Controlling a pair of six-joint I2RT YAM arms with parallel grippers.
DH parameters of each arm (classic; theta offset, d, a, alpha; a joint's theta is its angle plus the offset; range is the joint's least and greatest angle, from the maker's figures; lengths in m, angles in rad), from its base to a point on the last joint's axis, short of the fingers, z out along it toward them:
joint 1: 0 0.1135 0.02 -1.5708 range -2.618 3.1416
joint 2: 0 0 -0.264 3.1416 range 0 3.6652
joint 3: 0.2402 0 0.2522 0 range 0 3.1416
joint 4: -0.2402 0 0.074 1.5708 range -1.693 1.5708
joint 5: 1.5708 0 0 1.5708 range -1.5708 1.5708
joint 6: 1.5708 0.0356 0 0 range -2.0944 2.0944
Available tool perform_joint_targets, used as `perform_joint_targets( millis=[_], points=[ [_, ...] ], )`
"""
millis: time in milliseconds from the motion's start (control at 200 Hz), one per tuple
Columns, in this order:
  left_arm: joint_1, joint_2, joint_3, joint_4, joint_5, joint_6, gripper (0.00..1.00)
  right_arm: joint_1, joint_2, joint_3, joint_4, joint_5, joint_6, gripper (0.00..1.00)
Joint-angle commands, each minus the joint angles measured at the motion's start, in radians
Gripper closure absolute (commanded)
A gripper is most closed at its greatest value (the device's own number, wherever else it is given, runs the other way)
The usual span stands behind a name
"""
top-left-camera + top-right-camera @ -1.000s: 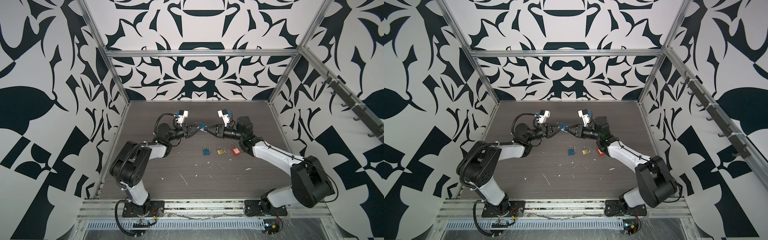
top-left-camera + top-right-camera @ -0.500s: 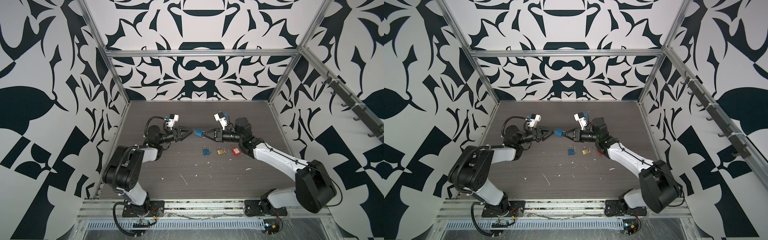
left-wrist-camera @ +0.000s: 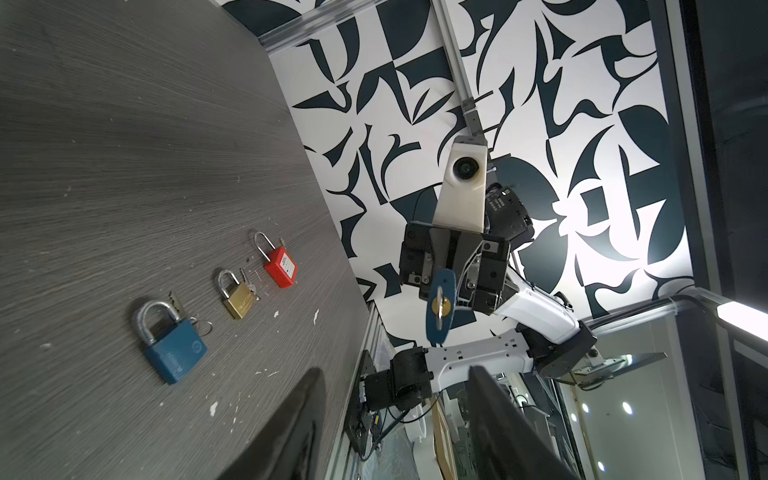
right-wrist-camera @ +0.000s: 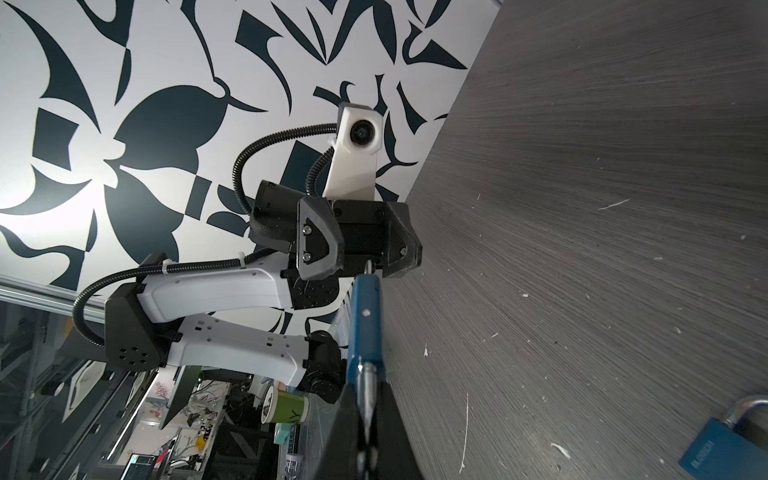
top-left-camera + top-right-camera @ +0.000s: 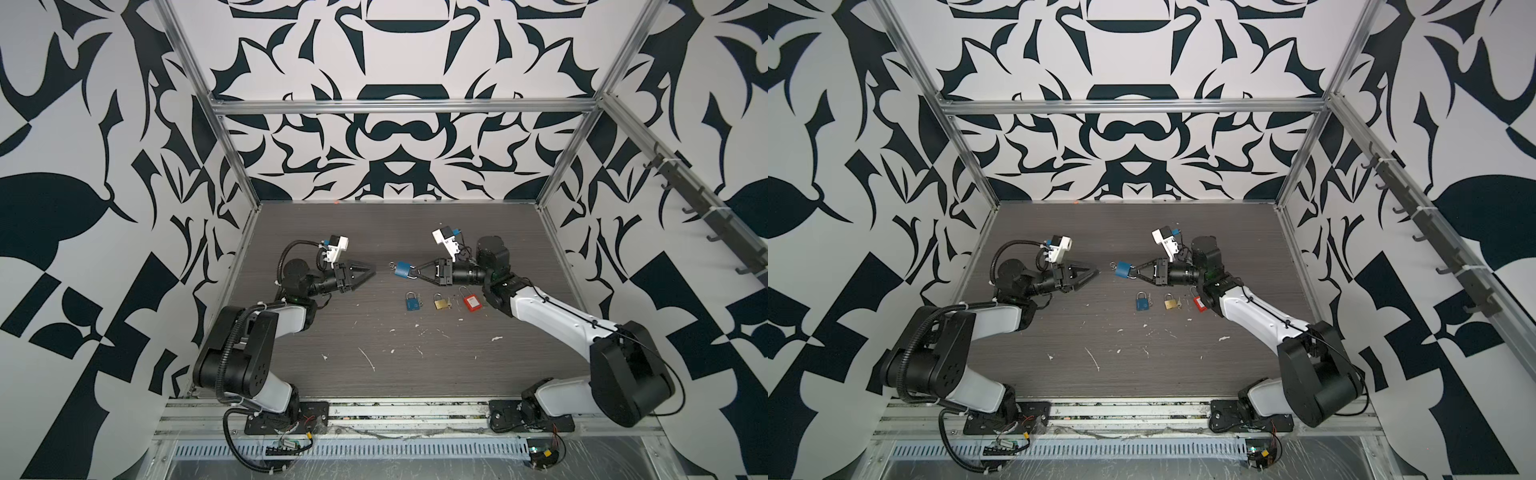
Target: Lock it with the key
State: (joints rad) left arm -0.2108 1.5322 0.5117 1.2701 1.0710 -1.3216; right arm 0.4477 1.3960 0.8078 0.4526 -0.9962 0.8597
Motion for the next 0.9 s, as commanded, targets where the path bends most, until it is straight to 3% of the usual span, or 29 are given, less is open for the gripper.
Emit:
perform_joint_targets(
  millis=[0, 150, 370, 895],
  points=[
    [-0.017, -0.010, 0.018, 0.051, 0.016, -0.008, 0.49, 0.013, -0.007, 0.019, 0.084, -0.052, 0.015, 1.00],
    [-0.065, 0.025, 0.055, 0.050, 0.005, -0.004, 0.63, 0.039, 0.016, 0.025, 0.071, -0.062, 0.014, 1.00],
    [-0.110, 0.059, 0.091, 0.051, 0.005, -0.002, 0.76, 0.049, 0.026, 0.026, 0.072, -0.046, 0.015, 1.00],
    [-0.107, 0.056, 0.062, 0.055, -0.005, -0.007, 0.85, 0.033, 0.018, 0.022, 0.054, -0.021, 0.013, 1.00]
  ],
)
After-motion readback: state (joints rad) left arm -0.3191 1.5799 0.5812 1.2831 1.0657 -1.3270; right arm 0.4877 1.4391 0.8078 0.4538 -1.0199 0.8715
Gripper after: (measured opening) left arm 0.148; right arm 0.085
